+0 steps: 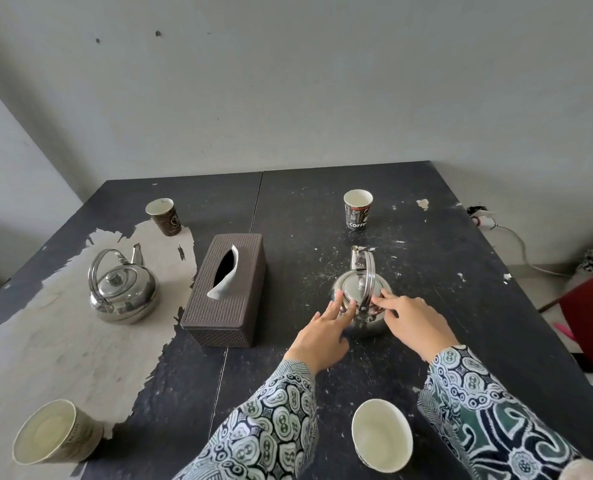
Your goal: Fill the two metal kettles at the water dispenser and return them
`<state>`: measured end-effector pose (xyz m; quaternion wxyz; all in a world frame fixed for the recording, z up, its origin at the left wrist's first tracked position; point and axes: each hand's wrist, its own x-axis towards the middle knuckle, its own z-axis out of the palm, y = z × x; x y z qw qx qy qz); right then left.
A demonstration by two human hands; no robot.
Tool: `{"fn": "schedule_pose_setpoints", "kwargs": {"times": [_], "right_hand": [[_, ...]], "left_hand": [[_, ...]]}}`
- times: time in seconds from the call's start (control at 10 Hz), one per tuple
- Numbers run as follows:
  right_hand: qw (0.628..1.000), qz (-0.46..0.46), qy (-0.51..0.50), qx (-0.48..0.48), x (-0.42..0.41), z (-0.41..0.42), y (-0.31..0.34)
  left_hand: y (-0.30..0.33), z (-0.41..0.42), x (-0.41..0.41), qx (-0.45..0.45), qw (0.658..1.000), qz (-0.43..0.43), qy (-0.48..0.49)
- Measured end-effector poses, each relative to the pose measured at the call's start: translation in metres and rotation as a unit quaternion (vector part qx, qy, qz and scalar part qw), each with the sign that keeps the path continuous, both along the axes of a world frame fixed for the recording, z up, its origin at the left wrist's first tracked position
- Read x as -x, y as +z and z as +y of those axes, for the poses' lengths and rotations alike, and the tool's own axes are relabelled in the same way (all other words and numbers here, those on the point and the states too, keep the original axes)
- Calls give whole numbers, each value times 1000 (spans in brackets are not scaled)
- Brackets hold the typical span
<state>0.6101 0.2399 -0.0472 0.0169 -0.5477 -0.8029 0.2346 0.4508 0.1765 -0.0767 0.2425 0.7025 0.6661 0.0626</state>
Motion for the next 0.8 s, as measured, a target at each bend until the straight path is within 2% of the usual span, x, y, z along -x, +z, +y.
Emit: {"fn": "schedule_pose_setpoints", "kwargs": {"times": [0.3, 0.4, 0.5, 0.6, 0.8], "right_hand": [[997, 49, -44, -34, -5, 18, -3], [995, 86, -56, 1, -6, 20, -2], [990, 111, -21, 86, -13, 19, 5], [988, 77, 41, 128, -18, 13, 18], [989, 76, 39, 119, -13, -5, 51]], "left_hand": [[5, 18, -11, 38, 999, 37, 6], [10, 17, -6, 45, 999, 8, 19], [23, 14, -3, 27, 997, -49, 57], [37, 6, -5, 24, 995, -52, 76], [67, -20, -5, 40, 994, 3, 99]]}}
